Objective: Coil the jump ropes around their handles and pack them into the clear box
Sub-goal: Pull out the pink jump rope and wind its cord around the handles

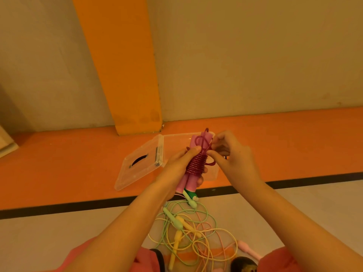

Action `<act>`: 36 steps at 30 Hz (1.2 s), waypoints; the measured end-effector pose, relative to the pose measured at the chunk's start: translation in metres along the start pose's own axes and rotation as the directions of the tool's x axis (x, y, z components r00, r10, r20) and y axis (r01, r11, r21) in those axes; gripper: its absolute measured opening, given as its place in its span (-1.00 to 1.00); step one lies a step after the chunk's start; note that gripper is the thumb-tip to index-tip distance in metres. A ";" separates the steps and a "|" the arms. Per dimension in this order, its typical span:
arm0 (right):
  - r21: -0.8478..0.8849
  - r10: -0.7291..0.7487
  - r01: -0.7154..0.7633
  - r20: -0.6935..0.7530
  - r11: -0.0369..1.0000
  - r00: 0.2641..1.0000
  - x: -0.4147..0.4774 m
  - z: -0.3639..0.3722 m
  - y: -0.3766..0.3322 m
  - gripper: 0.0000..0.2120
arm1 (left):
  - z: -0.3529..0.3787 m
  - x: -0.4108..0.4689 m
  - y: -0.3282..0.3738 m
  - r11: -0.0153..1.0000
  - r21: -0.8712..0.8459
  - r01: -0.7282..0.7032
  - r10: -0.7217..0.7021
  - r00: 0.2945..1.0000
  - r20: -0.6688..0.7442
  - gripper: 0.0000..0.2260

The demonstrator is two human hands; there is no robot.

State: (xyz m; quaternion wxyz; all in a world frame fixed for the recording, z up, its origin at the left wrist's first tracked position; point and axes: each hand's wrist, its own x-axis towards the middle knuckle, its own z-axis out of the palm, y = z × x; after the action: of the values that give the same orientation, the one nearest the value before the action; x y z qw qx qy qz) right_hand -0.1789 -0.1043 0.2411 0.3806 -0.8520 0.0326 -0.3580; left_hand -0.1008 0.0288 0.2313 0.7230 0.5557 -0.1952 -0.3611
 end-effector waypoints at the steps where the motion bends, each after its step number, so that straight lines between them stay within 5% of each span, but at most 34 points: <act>1: 0.001 -0.002 0.001 0.007 1.000 1.000 0.000 0.001 0.000 -0.70 | 0.000 0.001 0.000 0.999 0.012 -0.031 0.031 0.999 -0.023 -0.68; 9: 0.182 0.077 -0.077 0.010 0.980 0.997 -0.002 0.013 0.003 -0.54 | -0.001 0.006 -0.004 0.967 0.161 -0.197 0.227 0.954 -0.196 -0.73; 17: 0.042 0.092 -0.092 0.017 0.995 0.996 0.004 0.001 0.003 -0.86 | -0.010 0.006 -0.009 0.896 0.408 -0.177 0.260 0.953 -0.156 -0.73; 21: -0.252 0.075 -0.031 0.166 0.967 0.983 0.007 -0.003 0.014 -0.89 | -0.017 0.009 -0.017 0.845 0.515 -0.143 0.236 0.964 -0.120 -0.69; 25: -0.304 0.096 0.012 0.337 0.953 0.937 0.006 -0.005 0.022 -0.85 | -0.019 0.008 -0.020 0.820 0.564 -0.103 0.182 0.980 -0.086 -0.68; 30: 0.027 0.200 -0.226 0.376 0.974 0.905 0.008 -0.013 0.005 -0.72 | -0.025 0.011 -0.024 0.671 0.730 -0.132 0.267 0.961 -0.072 -0.80; 36: 0.324 0.221 -0.358 0.389 0.876 0.894 0.005 -0.009 -0.005 -0.71 | -0.029 0.018 -0.019 0.728 0.676 -0.111 0.249 0.962 -0.109 -0.84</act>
State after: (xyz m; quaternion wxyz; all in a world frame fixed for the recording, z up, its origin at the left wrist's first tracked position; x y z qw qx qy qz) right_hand -0.1823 -0.1079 0.2514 0.5908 -0.7937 0.0240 -0.1426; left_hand -0.0751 0.0323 0.2029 0.5249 0.7866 -0.2932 -0.1404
